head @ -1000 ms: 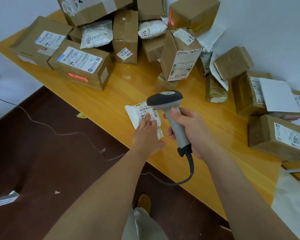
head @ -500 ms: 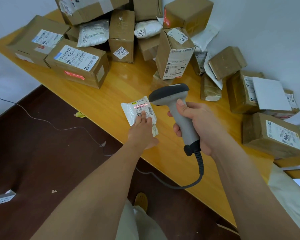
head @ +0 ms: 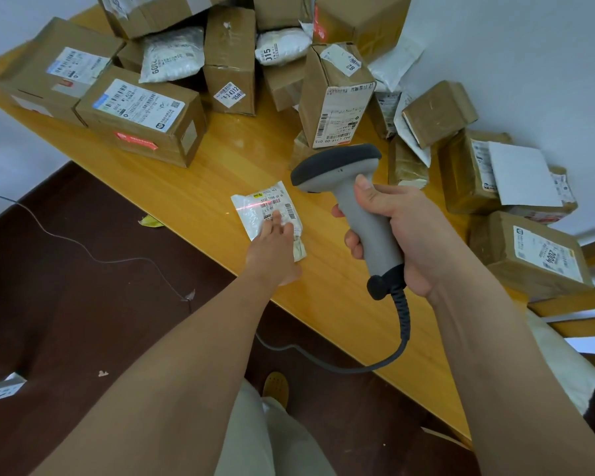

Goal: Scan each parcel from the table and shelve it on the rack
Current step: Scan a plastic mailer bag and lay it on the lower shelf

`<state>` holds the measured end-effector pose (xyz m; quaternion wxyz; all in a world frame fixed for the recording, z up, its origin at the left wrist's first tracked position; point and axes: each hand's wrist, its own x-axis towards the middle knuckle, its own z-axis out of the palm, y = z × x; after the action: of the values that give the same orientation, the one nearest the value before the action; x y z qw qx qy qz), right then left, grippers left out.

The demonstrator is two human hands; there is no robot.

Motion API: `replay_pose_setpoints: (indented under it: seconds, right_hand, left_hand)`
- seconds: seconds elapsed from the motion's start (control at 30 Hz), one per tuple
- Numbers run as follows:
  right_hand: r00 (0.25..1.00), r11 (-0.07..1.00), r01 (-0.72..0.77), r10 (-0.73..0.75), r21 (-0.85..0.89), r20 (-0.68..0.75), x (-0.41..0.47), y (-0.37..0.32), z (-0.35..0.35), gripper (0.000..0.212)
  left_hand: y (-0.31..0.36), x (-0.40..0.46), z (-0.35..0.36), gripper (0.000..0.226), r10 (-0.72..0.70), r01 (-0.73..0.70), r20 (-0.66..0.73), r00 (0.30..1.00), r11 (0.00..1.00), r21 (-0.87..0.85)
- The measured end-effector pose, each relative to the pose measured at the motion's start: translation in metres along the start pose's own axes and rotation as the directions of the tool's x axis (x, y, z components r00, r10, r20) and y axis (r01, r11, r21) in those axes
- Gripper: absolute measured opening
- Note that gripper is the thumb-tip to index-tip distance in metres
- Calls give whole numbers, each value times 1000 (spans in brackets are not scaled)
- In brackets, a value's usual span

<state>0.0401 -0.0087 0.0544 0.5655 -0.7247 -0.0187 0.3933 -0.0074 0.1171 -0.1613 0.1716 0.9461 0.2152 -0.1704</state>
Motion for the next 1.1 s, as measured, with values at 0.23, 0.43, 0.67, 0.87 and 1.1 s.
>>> replay_pose_setpoints:
  seconds: [0.23,0.43,0.67,0.87,1.1]
  right_hand:
    - [1000,1000,-11,11,-4,18,1,-1,7,32]
    - [1000,1000,-10,10,6,21,3,2,9,34]
    - [1000,997,-11,10,77,15,9,13,12,31]
    - [997,998,-46,48,40,-57,31,46,56,30]
    - [990,995,30,-42,92,132,5,57,189,56]
  left_hand:
    - [-2,-1,-1,82,10,-10,-15,1000,1000,-2]
    - [-2,-3,-3,84,13,-14,-14,1000,1000,-9]
    - [-14,-10,-6,70,-11,-2,-64,998,979,-202]
    - [-64,-73,-13,45,-125,-161,-378,917,752,-639]
    - [-134,-172,-63,46,-249,-245,-554,795,703,-667]
